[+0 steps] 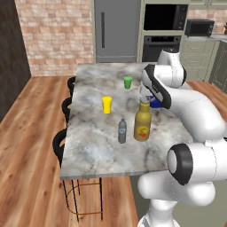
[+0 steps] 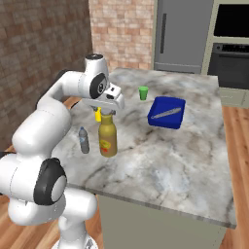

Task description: Place the drinks on the dining counter in a tight cluster.

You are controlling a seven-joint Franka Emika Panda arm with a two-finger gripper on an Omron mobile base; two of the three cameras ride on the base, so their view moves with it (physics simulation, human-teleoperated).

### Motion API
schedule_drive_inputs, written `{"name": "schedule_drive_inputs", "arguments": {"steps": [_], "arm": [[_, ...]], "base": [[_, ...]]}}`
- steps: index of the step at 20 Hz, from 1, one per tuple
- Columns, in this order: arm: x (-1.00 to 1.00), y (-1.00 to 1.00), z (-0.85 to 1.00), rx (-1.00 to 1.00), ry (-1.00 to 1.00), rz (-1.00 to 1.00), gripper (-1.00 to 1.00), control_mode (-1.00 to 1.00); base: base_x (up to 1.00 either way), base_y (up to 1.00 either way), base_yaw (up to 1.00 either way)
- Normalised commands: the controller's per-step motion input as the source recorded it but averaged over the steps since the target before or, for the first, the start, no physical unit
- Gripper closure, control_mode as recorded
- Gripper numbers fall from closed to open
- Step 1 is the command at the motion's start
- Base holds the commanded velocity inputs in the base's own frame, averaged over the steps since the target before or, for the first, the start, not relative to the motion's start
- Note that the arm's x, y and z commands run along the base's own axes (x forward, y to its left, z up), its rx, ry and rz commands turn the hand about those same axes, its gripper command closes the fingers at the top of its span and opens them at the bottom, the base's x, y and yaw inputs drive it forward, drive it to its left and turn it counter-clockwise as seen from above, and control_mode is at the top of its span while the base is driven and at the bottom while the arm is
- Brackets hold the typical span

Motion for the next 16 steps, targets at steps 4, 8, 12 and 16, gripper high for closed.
{"name": "schedule_drive_inputs", "arguments": {"steps": [4,8,12,16], "arm": [[-1.0,-0.08,0.11,0.02,0.0,0.0,-1.0,-1.0],[-1.0,-0.01,0.0,0.0,0.0,0.0,-1.0,-1.0],[-1.0,0.07,0.0,0.0,-0.03,0.0,-1.0,-1.0],[-0.8,0.18,0.0,0.0,-0.02,0.0,-1.0,-1.0]], "base": [[0.0,0.0,0.0],[0.0,0.0,0.0],[0.0,0.0,0.0],[0.0,0.0,0.0]]}}
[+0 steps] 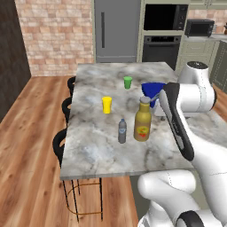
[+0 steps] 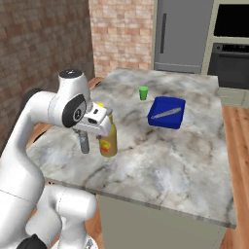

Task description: Place the drinks on the dining counter in a tight cluster.

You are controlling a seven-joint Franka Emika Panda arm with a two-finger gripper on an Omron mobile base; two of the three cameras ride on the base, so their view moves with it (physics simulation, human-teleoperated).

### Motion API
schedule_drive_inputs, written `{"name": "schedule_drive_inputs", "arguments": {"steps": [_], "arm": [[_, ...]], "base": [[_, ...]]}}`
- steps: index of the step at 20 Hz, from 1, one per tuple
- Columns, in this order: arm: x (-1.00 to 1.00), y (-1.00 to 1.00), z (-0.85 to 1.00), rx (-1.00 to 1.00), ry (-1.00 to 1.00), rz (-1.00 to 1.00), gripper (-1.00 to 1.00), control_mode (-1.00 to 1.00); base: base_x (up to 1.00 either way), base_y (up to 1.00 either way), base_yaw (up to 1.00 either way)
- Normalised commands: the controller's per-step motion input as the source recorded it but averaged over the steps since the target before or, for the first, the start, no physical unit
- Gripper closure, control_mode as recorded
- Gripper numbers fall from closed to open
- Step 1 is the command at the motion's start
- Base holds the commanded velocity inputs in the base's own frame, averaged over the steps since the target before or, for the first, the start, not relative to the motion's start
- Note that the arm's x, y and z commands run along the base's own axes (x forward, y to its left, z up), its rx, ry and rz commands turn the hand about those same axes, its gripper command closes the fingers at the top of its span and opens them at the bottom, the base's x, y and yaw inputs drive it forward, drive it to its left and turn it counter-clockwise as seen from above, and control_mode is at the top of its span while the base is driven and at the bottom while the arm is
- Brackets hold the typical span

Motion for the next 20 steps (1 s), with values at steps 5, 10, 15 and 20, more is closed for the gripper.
{"name": "schedule_drive_inputs", "arguments": {"steps": [5,10,15,20], "arm": [[-0.38,0.0,0.0,0.0,0.0,0.0,-1.0,-1.0],[0.0,0.0,0.0,0.0,0.0,0.0,-1.0,-1.0],[-0.36,-0.17,0.0,0.02,-0.01,-0.04,-1.0,-1.0],[-0.12,-0.17,0.0,0.02,0.0,-0.03,-1.0,1.0]], "base": [[0.0,0.0,0.0],[0.0,0.0,0.0],[0.0,0.0,0.0],[-0.28,-0.8,-0.22]]}}
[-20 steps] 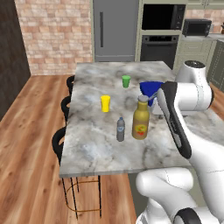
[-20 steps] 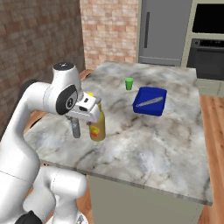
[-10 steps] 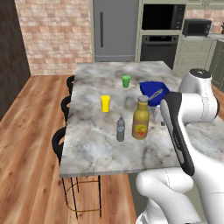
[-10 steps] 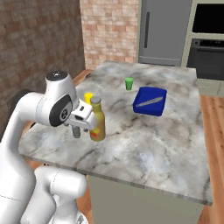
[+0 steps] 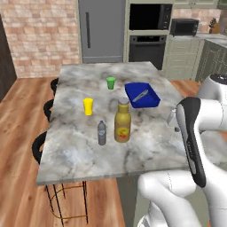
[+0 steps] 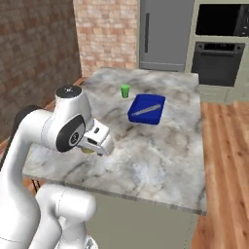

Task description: Place the drinks on the dining counter in a tight cluster.

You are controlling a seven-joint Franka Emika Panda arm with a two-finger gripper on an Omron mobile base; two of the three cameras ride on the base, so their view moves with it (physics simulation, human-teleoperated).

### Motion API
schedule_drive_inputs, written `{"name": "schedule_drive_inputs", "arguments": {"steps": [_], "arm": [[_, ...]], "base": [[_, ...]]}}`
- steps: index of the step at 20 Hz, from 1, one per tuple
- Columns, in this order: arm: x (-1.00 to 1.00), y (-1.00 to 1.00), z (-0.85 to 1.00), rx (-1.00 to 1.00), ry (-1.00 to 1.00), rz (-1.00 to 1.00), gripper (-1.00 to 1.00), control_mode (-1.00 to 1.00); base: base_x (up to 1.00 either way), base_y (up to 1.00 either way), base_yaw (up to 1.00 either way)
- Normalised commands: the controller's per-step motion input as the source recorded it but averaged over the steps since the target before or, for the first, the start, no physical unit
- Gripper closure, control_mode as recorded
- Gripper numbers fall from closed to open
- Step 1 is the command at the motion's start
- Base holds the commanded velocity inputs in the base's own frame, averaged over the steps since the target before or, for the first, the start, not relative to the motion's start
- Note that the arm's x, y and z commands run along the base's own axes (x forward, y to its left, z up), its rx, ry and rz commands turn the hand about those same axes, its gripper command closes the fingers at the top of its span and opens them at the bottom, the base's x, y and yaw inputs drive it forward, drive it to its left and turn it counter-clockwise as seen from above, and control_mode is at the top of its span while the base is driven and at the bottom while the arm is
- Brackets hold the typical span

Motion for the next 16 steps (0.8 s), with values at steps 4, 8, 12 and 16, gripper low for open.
{"name": "schedule_drive_inputs", "arguments": {"steps": [4,8,12,16], "arm": [[0.0,0.0,0.0,0.0,0.0,0.0,-1.0,1.0],[0.0,0.0,0.0,0.0,0.0,0.0,-1.0,1.0],[0.0,0.0,0.0,0.0,0.0,0.0,-1.0,1.0],[0.0,0.0,0.0,0.0,0.0,0.0,-1.0,1.0]], "base": [[-0.15,-1.0,-0.45],[0.23,-1.0,-0.35],[0.07,-1.0,-0.56],[0.06,-0.76,-0.74]]}}
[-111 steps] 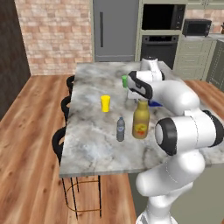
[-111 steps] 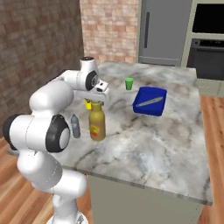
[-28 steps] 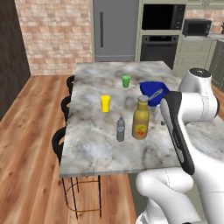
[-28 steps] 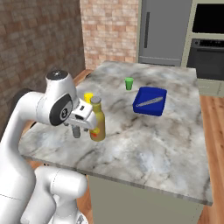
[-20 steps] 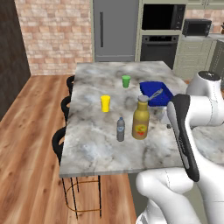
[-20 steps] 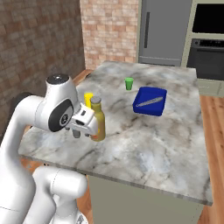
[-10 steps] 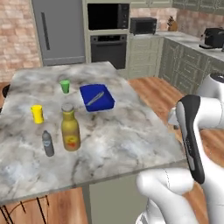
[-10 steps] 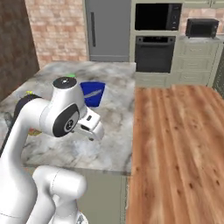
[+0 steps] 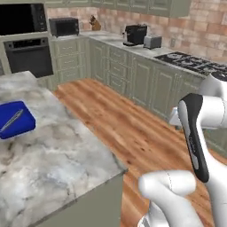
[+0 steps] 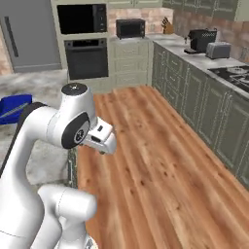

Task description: Place the drinks on the dining counter in a tight cluster.

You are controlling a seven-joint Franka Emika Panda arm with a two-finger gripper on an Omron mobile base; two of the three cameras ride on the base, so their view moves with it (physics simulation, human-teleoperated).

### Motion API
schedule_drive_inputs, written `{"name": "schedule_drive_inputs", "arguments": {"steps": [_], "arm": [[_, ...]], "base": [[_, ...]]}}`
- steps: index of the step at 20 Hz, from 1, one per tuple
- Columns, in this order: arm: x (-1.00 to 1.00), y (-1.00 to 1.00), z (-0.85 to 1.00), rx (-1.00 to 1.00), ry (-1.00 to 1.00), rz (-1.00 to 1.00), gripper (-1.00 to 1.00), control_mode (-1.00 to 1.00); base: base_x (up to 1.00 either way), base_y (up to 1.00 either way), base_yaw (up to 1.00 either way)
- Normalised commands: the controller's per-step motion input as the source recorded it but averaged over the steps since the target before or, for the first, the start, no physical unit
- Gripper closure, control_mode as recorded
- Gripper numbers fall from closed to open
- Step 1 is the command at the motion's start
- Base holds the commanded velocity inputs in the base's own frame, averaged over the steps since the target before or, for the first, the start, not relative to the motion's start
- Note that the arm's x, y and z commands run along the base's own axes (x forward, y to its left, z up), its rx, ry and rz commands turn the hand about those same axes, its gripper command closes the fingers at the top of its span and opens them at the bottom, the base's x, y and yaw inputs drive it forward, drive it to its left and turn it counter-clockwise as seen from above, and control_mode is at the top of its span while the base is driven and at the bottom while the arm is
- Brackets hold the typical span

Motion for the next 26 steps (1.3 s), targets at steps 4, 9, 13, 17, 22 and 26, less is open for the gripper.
{"name": "schedule_drive_inputs", "arguments": {"steps": [4,9,13,17,22,26], "arm": [[0.0,0.0,0.0,0.0,0.0,0.0,-1.0,1.0],[0.0,0.0,0.0,0.0,0.0,0.0,-1.0,1.0],[0.0,0.0,0.0,0.0,0.0,0.0,-1.0,1.0],[0.0,0.0,0.0,0.0,0.0,0.0,-1.0,1.0],[0.0,0.0,0.0,0.0,0.0,0.0,-1.0,1.0],[0.0,0.0,0.0,0.0,0.0,0.0,-1.0,1.0]], "base": [[0.11,-0.49,-0.84],[0.48,-0.55,-0.66],[0.41,-0.58,-0.69],[0.15,-0.39,-0.86],[0.41,-0.21,-0.77],[0.56,-0.01,-0.69]]}}
